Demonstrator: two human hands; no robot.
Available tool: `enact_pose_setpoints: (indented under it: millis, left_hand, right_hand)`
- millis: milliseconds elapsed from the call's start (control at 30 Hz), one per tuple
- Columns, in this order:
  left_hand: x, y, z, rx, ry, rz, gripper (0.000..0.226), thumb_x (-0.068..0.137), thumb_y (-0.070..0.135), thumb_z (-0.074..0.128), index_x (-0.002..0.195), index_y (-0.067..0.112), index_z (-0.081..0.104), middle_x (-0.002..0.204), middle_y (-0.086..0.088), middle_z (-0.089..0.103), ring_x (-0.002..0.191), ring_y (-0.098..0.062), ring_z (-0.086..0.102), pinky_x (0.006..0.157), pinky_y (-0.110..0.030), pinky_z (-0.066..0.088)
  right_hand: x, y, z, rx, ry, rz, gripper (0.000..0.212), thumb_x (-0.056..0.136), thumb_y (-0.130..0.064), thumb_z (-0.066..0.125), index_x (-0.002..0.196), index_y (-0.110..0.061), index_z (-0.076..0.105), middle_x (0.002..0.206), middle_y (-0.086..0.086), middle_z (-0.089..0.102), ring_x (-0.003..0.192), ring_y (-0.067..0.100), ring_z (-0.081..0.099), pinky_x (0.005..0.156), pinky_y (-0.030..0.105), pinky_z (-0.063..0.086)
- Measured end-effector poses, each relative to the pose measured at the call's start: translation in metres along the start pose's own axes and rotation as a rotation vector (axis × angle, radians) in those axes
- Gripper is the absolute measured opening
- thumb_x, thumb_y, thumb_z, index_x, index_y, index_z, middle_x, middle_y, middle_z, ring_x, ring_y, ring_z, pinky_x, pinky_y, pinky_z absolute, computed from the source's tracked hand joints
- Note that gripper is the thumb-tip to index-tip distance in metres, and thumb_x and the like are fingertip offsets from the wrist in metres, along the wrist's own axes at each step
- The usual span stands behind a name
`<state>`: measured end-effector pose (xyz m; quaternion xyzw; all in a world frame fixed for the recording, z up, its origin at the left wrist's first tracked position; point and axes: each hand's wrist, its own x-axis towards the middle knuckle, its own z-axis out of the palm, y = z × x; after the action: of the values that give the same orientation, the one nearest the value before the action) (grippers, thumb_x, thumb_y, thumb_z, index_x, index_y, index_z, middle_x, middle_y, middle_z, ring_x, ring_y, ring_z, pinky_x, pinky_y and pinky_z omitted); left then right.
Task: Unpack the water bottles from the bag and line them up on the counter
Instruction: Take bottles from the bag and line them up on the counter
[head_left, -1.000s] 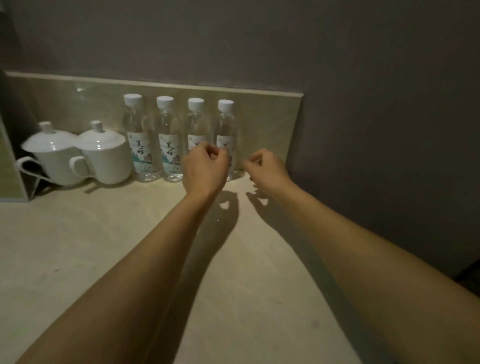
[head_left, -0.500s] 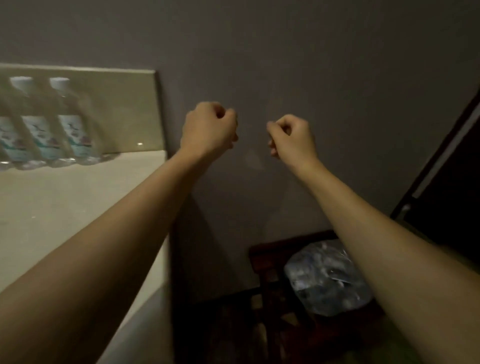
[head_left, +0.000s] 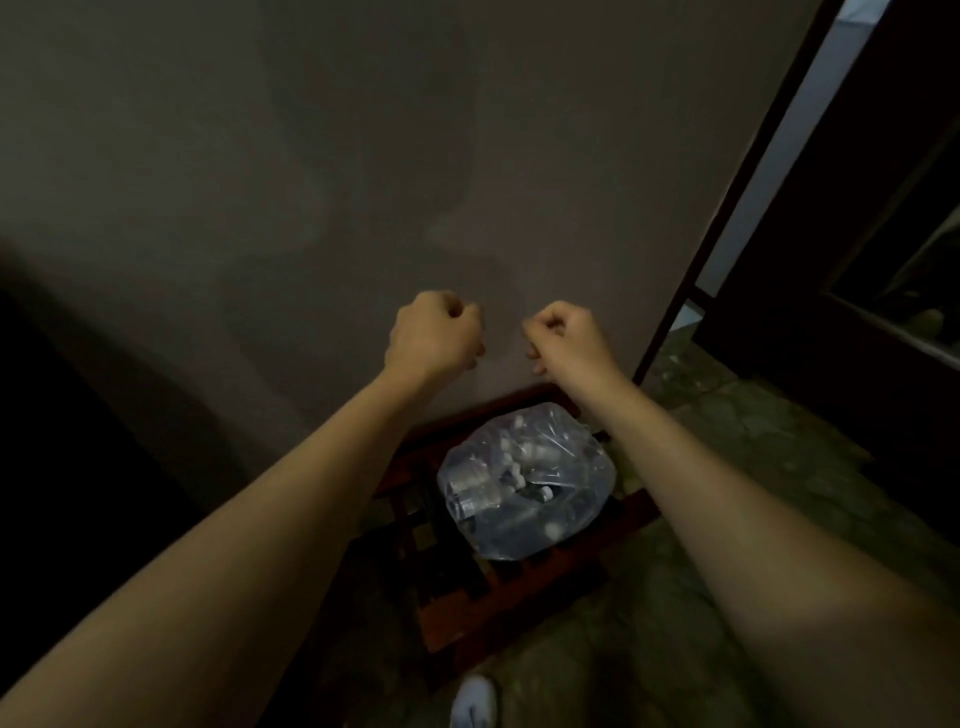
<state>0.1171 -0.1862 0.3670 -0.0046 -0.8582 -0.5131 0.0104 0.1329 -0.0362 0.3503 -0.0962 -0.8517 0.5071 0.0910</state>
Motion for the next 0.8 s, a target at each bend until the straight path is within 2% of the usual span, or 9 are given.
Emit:
enact_pose_setpoints:
  millis: [233,300,367,433,533,600,667,733,800]
  left_hand:
    - [0.075,-0.055,0.115,0.007,-0.155,-0.17,0.032,0.086,0.035,0.05,0.078,0.011,0.069,0.074,-0.009,0.072,0.073,-0.031,0.07,0.073,-0.049,0.06]
    - [0.09,-0.073,0.145,0.0,-0.218,-0.232,0.03,0.09,0.03,0.051,0.076,0.01,0.068,0.072,-0.009,0.072,0.07,-0.03,0.071,0.072,-0.048,0.06]
    - [0.1,-0.091,0.171,0.005,-0.272,-0.287,0.026,0.094,0.025,0.051,0.079,0.012,0.068,0.072,-0.006,0.072,0.069,-0.025,0.071,0.073,-0.044,0.061]
    - [0.108,-0.109,0.191,0.007,-0.295,-0.344,0.025,0.096,0.024,0.051,0.08,0.013,0.067,0.072,-0.005,0.073,0.067,-0.021,0.071,0.073,-0.041,0.061]
    - [0.117,-0.134,0.214,0.032,-0.335,-0.436,0.029,0.098,0.023,0.051,0.085,0.005,0.069,0.076,-0.008,0.074,0.069,-0.023,0.072,0.073,-0.042,0.061]
    - [0.123,-0.149,0.232,0.042,-0.35,-0.484,0.03,0.097,0.019,0.051,0.087,-0.003,0.069,0.078,-0.012,0.074,0.071,-0.026,0.071,0.075,-0.044,0.06]
    - [0.128,-0.167,0.251,0.066,-0.376,-0.516,0.03,0.096,0.018,0.052,0.089,-0.005,0.069,0.082,-0.016,0.074,0.076,-0.03,0.071,0.076,-0.044,0.059]
    - [0.131,-0.184,0.266,0.124,-0.436,-0.567,0.027,0.096,0.021,0.053,0.09,0.0,0.07,0.089,-0.015,0.074,0.08,-0.026,0.07,0.075,-0.036,0.057]
    - [0.132,-0.201,0.277,0.159,-0.48,-0.639,0.025,0.097,0.024,0.054,0.094,0.004,0.069,0.093,-0.013,0.073,0.085,-0.025,0.069,0.078,-0.036,0.056]
  right_hand:
    - [0.072,0.096,-0.006,-0.087,-0.141,0.191,0.013,0.094,-0.023,0.055,0.082,-0.024,0.055,0.07,0.001,0.062,0.059,0.016,0.062,0.068,0.037,0.052]
    - [0.092,0.118,-0.008,-0.133,-0.209,0.266,0.009,0.095,-0.024,0.056,0.089,-0.017,0.059,0.074,0.003,0.063,0.061,0.016,0.062,0.064,0.034,0.052]
    - [0.112,0.138,-0.012,-0.185,-0.274,0.31,0.015,0.096,-0.024,0.054,0.102,-0.011,0.06,0.086,0.005,0.065,0.065,0.014,0.063,0.059,0.026,0.051]
    - [0.129,0.158,-0.013,-0.22,-0.327,0.343,0.02,0.095,-0.023,0.054,0.106,-0.008,0.062,0.094,0.009,0.068,0.07,0.015,0.065,0.063,0.026,0.051]
    - [0.148,0.195,-0.004,-0.256,-0.433,0.396,0.024,0.094,-0.021,0.055,0.093,0.001,0.065,0.085,0.019,0.066,0.075,0.021,0.062,0.076,0.038,0.055]
    - [0.159,0.222,0.007,-0.308,-0.532,0.428,0.023,0.093,-0.02,0.054,0.076,-0.006,0.062,0.072,0.013,0.059,0.067,0.02,0.059,0.069,0.039,0.055]
    - [0.167,0.251,0.021,-0.338,-0.639,0.457,0.025,0.093,-0.015,0.053,0.069,-0.009,0.055,0.069,0.008,0.057,0.061,0.017,0.057,0.061,0.031,0.051]
    - [0.173,0.28,0.038,-0.371,-0.75,0.469,0.029,0.093,-0.012,0.051,0.064,-0.01,0.049,0.069,0.008,0.055,0.067,0.021,0.059,0.067,0.037,0.054]
    - [0.172,0.311,0.051,-0.425,-0.86,0.498,0.028,0.093,-0.013,0.051,0.065,-0.014,0.047,0.073,0.007,0.055,0.08,0.028,0.06,0.077,0.04,0.053]
